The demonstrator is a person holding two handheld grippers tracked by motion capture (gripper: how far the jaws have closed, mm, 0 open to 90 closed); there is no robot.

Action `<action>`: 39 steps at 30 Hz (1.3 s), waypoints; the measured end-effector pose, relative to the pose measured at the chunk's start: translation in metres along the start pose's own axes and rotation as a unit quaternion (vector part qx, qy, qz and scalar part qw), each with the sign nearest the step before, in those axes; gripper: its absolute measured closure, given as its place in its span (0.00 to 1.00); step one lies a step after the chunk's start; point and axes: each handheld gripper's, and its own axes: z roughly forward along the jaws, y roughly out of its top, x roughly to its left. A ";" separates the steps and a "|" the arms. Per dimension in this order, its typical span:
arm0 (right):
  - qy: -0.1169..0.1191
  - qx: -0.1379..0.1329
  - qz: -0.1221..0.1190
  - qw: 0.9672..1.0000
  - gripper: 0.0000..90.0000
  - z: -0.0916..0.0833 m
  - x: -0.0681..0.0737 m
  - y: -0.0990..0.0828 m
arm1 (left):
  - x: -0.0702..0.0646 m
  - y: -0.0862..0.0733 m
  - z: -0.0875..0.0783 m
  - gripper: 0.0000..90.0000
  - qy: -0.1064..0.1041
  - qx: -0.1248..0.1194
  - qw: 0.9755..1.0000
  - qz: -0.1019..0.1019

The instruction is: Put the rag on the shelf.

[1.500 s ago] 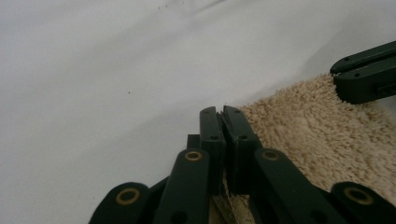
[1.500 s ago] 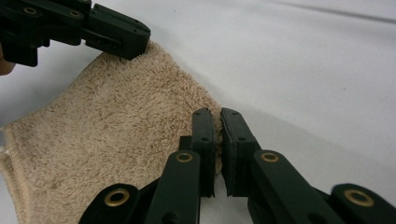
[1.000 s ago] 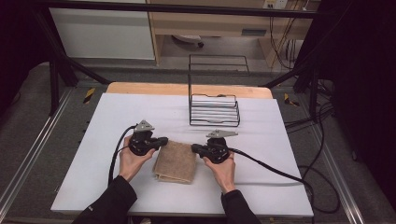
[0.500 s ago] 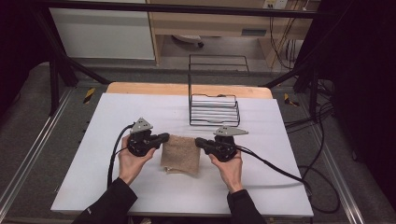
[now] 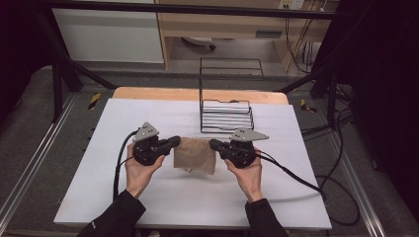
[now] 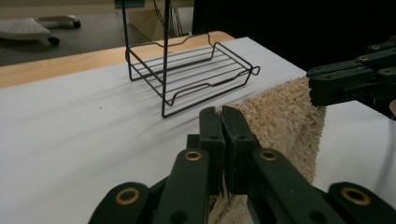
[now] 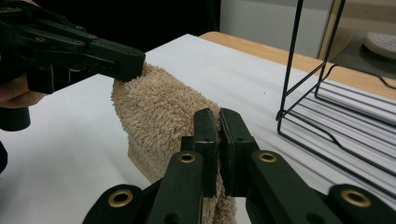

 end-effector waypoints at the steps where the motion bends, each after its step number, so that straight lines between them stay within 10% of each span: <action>1: 0.000 -0.003 -0.001 1.000 0.96 -0.002 0.000 0.001 | -0.001 0.001 0.000 0.97 0.001 -0.002 1.000 0.003; 39: -0.042 -0.092 -0.040 0.994 0.96 -0.057 -0.011 0.045 | -0.034 0.061 0.006 0.97 -0.003 -0.093 0.995 0.035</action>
